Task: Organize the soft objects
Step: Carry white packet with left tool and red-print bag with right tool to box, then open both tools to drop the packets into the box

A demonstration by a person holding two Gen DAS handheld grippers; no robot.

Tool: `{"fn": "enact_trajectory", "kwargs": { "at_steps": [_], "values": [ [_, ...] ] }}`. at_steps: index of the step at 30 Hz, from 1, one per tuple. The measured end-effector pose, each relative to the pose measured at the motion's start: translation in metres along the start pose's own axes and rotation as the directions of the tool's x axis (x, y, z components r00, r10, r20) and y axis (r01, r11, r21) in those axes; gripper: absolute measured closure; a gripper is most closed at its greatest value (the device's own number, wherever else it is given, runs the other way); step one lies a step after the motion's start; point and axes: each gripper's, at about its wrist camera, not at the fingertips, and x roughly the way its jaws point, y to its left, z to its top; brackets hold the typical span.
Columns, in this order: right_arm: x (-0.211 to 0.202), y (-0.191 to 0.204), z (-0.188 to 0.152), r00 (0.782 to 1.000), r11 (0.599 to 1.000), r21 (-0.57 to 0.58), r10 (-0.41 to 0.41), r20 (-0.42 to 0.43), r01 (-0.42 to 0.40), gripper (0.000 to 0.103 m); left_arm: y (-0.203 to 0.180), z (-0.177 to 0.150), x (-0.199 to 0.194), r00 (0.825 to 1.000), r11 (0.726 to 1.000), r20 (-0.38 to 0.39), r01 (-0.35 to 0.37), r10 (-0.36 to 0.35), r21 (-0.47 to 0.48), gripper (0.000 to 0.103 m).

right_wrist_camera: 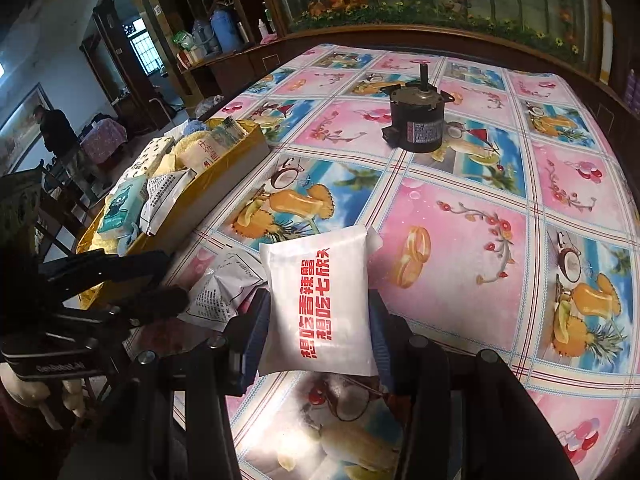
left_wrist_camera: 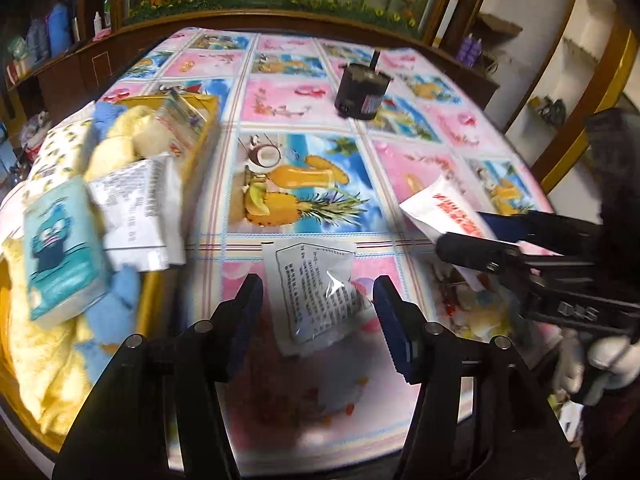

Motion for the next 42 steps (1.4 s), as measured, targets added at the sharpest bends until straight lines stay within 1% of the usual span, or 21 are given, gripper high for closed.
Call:
{"fn": "enact_trajectory", "kwargs": {
  "at_steps": [1,2,3,4,5,6,8,9,11,13,14,15,20,22,26,30,34,37,39,41,42],
  "values": [
    [-0.001,-0.001,-0.002,1.000,1.000,0.004,0.000,-0.002,0.000,0.056,-0.004,0.002,0.009,0.999,0.999,-0.010,-0.042,0.042,0.021,0.044],
    [-0.002,-0.003,-0.003,1.000,1.000,0.010,0.001,-0.002,-0.001,0.056,-0.009,0.005,0.019,0.996,0.995,-0.028,-0.088,0.089,0.045,0.037],
    [-0.003,-0.005,-0.004,1.000,1.000,0.016,0.002,-0.001,-0.002,0.056,-0.012,0.006,0.028,0.993,0.993,-0.047,-0.105,0.108,0.062,0.034],
    [-0.005,-0.008,-0.005,1.000,1.000,0.022,0.005,0.001,-0.005,0.056,-0.014,0.006,0.036,0.991,0.991,-0.059,-0.113,0.117,0.076,0.030],
    [-0.006,-0.010,-0.005,1.000,1.000,0.028,0.005,0.004,-0.005,0.056,-0.016,0.005,0.037,0.992,0.988,-0.027,-0.117,0.120,0.099,0.030],
    [-0.007,-0.011,-0.006,1.000,0.999,0.033,0.005,0.006,-0.005,0.056,-0.016,0.005,0.038,0.996,0.992,-0.019,-0.084,0.086,0.097,0.031],
    [-0.008,-0.014,-0.006,1.000,0.999,0.040,0.010,0.011,-0.011,0.056,-0.014,0.004,0.034,0.998,0.994,-0.006,-0.058,0.058,0.097,0.048],
    [-0.009,-0.014,-0.006,1.000,0.999,0.041,0.012,0.013,-0.013,0.056,-0.012,0.004,0.032,1.000,0.996,-0.008,-0.024,0.025,0.086,0.049],
    [-0.009,-0.014,-0.007,1.000,0.999,0.040,0.024,0.015,-0.024,0.056,-0.005,0.004,0.028,1.000,0.998,0.001,0.005,-0.005,0.058,0.057],
    [-0.008,-0.012,-0.006,0.999,0.999,0.034,0.031,0.016,-0.032,0.056,0.001,0.005,0.023,0.999,0.999,0.009,0.036,-0.037,0.026,0.063],
    [-0.008,-0.011,-0.006,0.999,0.999,0.033,0.036,0.018,-0.037,0.056,0.002,0.005,0.019,0.999,0.999,0.013,0.050,-0.050,0.011,0.064],
    [-0.008,-0.009,-0.006,0.999,0.999,0.032,0.041,0.019,-0.041,0.056,0.004,0.005,0.014,0.998,0.998,0.019,0.066,-0.066,-0.004,0.067],
    [-0.012,0.009,0.003,0.997,0.998,-0.006,0.070,0.032,-0.070,0.056,0.029,0.004,-0.026,0.992,0.991,0.084,0.105,-0.098,-0.083,0.067],
    [-0.011,0.021,0.010,0.995,0.996,-0.026,0.090,0.037,-0.089,0.056,0.042,0.003,-0.043,0.988,0.987,0.123,0.109,-0.095,-0.116,0.067],
    [-0.007,0.052,0.024,0.989,0.987,-0.081,0.141,0.034,-0.138,0.056,0.081,0.000,-0.086,0.975,0.977,0.217,0.095,-0.053,-0.191,0.067],
    [0.001,0.090,0.040,0.977,0.968,-0.140,0.211,0.018,-0.207,0.056,0.125,-0.009,-0.112,0.962,0.961,0.269,0.029,0.048,-0.274,0.067],
    [0.020,0.133,0.050,0.963,0.942,-0.202,0.267,-0.029,-0.267,0.056,0.164,-0.018,-0.112,0.959,0.931,0.248,-0.041,0.139,-0.362,0.067],
    [0.040,0.161,0.052,0.958,0.927,-0.242,0.276,-0.074,-0.285,0.056,0.182,-0.022,-0.098,0.955,0.911,0.206,-0.116,0.211,-0.395,0.067],
    [0.055,0.175,0.052,0.957,0.922,-0.257,0.271,-0.108,-0.290,0.056,0.190,-0.026,-0.091,0.957,0.903,0.194,-0.121,0.217,-0.412,0.067],
    [0.069,0.186,0.051,0.957,0.919,-0.271,0.257,-0.134,-0.285,0.056,0.195,-0.030,-0.091,0.954,0.900,0.210,-0.108,0.213,-0.422,0.067],
    [0.076,0.193,0.050,0.961,0.920,-0.285,0.238,-0.140,-0.269,0.056,0.196,-0.031,-0.091,0.953,0.899,0.217,-0.103,0.212,-0.425,0.067]
  ]
}}
